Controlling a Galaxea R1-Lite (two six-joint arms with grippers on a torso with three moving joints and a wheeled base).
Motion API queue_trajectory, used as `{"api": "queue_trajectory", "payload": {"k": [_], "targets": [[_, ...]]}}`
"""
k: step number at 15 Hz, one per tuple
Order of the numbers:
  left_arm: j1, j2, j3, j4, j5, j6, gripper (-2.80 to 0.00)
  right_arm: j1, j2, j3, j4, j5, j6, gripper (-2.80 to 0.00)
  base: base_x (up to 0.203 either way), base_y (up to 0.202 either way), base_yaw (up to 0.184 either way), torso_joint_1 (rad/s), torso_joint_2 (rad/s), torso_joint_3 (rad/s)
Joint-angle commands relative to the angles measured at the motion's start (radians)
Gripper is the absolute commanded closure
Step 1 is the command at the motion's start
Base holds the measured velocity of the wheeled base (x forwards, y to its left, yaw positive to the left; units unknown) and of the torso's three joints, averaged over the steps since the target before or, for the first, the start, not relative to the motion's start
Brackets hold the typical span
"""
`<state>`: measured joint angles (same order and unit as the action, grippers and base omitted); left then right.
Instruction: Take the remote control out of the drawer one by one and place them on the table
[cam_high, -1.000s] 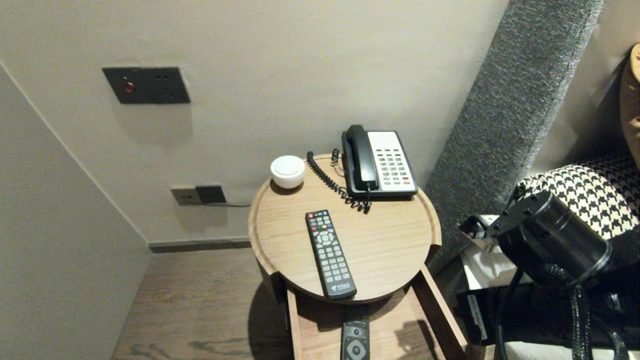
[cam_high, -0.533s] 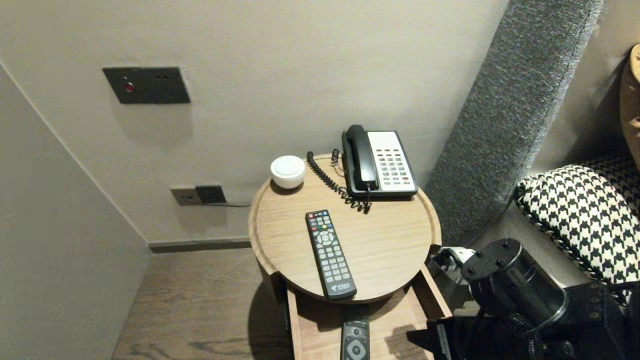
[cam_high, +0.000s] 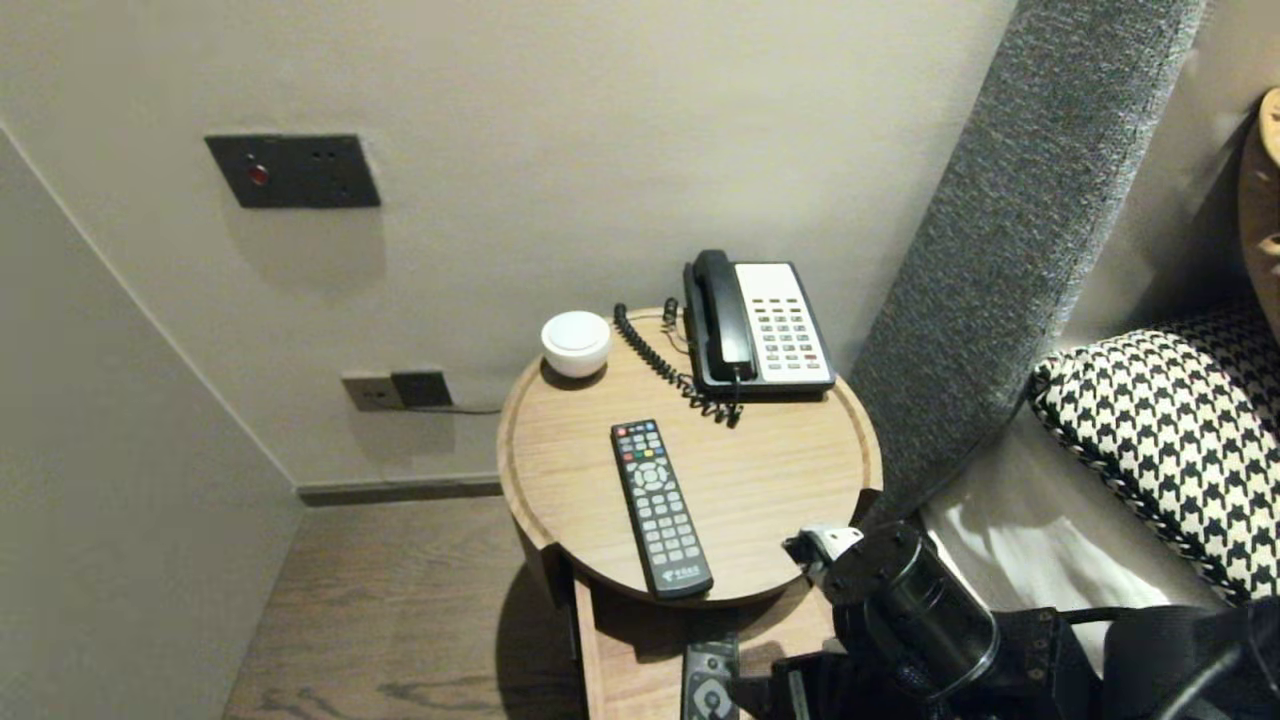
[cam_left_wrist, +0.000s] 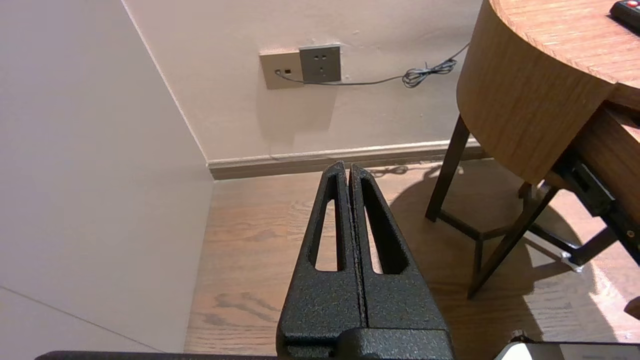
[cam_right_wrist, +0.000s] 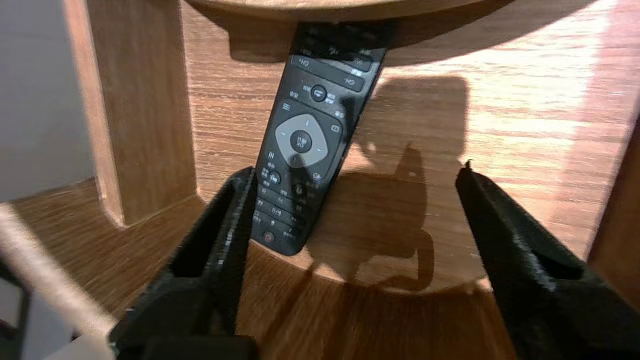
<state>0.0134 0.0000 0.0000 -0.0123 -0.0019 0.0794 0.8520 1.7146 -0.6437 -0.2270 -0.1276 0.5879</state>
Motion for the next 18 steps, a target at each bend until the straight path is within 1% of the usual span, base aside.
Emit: {"api": "queue_trajectory", "payload": {"k": [1, 2, 4, 5, 9, 12, 15, 18], "targets": [[0.000, -0.002, 0.000, 0.000, -0.001, 0.000, 0.00, 0.010, 0.077, -0.024, -0.003, -0.033, 0.006, -2.80, 0.000, 0.000, 0.000, 0.000, 0.00, 0.000], [0.000, -0.002, 0.000, -0.001, 0.000, 0.000, 0.00, 0.022, 0.092, -0.032, -0.003, -0.061, 0.006, -2.80, 0.000, 0.000, 0.000, 0.000, 0.00, 0.000], [0.000, -0.003, 0.000, -0.001, 0.000, 0.000, 0.00, 0.052, 0.165, -0.063, -0.004, -0.174, 0.004, -2.80, 0.000, 0.000, 0.000, 0.000, 0.00, 0.000], [0.000, -0.002, 0.000, 0.000, 0.000, 0.000, 0.00, 0.070, 0.185, -0.083, -0.005, -0.197, 0.004, -2.80, 0.000, 0.000, 0.000, 0.000, 0.00, 0.000], [0.000, -0.002, 0.000, 0.000, 0.000, 0.000, 0.00, 0.084, 0.224, -0.112, -0.005, -0.202, 0.007, -2.80, 0.000, 0.000, 0.000, 0.000, 0.00, 0.000], [0.000, -0.003, 0.000, 0.000, 0.000, 0.000, 0.00, 0.084, 0.234, -0.138, -0.043, -0.207, 0.005, -2.80, 0.000, 0.000, 0.000, 0.000, 0.00, 0.000], [0.000, -0.002, 0.000, 0.000, 0.000, 0.000, 0.00, 0.084, 0.271, -0.157, -0.046, -0.208, 0.001, -2.80, 0.000, 0.000, 0.000, 0.000, 0.00, 0.000], [0.000, -0.003, 0.000, 0.000, -0.001, 0.000, 0.00, 0.091, 0.305, -0.168, -0.046, -0.243, -0.004, -2.80, 0.000, 0.000, 0.000, 0.000, 0.00, 0.000]]}}
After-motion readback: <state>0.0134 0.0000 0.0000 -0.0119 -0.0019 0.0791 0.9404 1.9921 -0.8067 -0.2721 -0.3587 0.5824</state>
